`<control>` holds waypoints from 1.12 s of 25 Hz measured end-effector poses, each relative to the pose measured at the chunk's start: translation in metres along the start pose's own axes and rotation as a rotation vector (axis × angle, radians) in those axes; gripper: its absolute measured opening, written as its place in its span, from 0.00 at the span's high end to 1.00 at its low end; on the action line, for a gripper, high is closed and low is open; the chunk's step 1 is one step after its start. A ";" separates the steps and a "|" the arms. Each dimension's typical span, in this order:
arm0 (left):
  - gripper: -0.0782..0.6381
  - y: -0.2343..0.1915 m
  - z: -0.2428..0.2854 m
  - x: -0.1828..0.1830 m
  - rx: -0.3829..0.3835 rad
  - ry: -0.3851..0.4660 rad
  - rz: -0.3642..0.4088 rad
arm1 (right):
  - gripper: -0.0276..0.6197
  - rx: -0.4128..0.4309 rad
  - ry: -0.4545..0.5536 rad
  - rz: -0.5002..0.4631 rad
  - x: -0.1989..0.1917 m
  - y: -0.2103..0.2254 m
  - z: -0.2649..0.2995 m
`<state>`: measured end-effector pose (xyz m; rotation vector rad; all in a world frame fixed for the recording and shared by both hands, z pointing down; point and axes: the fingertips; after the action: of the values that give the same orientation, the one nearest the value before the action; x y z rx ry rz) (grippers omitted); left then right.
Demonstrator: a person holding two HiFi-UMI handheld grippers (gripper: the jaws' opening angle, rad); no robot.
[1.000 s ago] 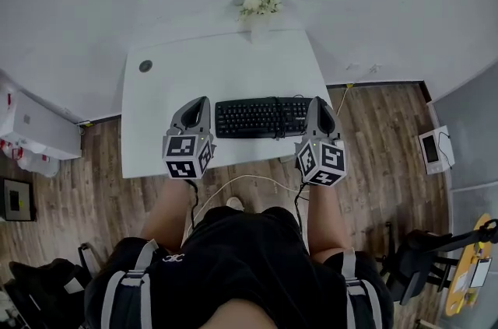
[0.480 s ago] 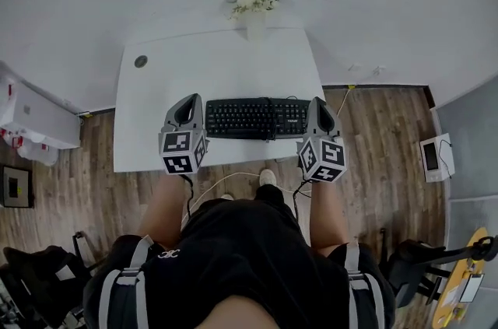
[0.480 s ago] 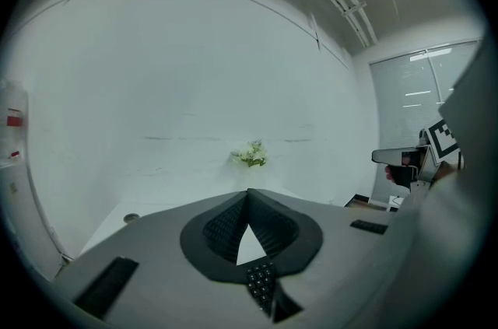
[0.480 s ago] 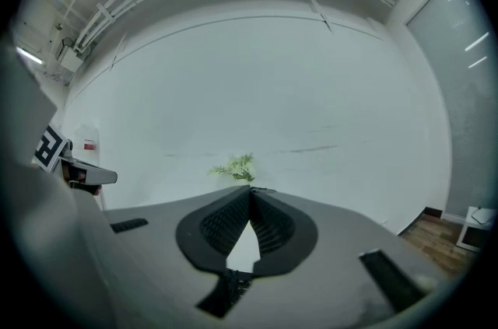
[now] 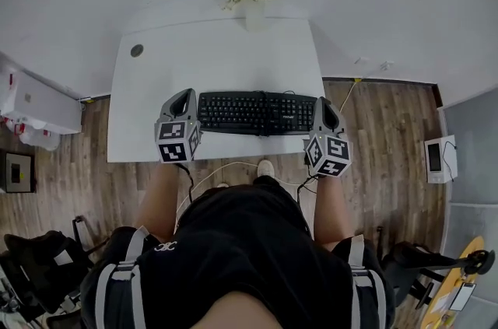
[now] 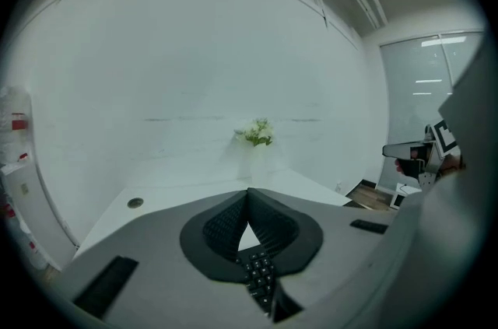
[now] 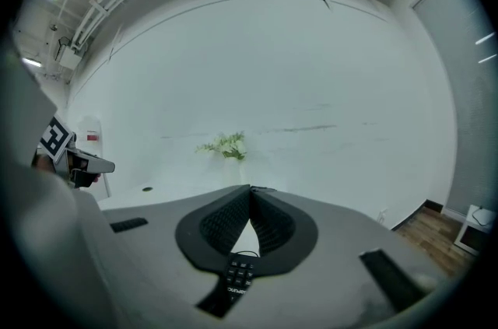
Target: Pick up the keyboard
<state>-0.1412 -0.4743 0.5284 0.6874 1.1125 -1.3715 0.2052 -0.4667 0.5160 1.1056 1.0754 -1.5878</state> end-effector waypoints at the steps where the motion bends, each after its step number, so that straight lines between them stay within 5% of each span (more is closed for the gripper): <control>1: 0.88 -0.004 0.005 -0.006 0.013 -0.021 0.008 | 0.95 0.009 -0.011 0.008 -0.009 0.002 0.004; 5: 0.75 -0.009 0.024 -0.040 -0.020 -0.142 -0.006 | 0.78 0.071 -0.068 0.077 -0.049 0.012 0.018; 12: 0.56 -0.024 0.054 -0.109 -0.056 -0.331 -0.125 | 0.65 0.123 -0.216 0.155 -0.120 0.029 0.039; 21: 0.52 -0.062 0.070 -0.189 -0.009 -0.542 -0.266 | 0.57 0.200 -0.469 0.210 -0.209 0.031 0.051; 28: 0.52 -0.069 0.079 -0.217 -0.041 -0.659 -0.341 | 0.55 0.247 -0.596 0.306 -0.237 0.029 0.056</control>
<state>-0.1597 -0.4676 0.7682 -0.0144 0.7334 -1.6886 0.2702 -0.4822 0.7523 0.8160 0.3080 -1.6698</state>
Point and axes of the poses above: the fingertips, and each gripper's own axes: z forward along the fingers, y to its right, x out of its top, and after that the axes turned 13 degrees about -z, right-handed
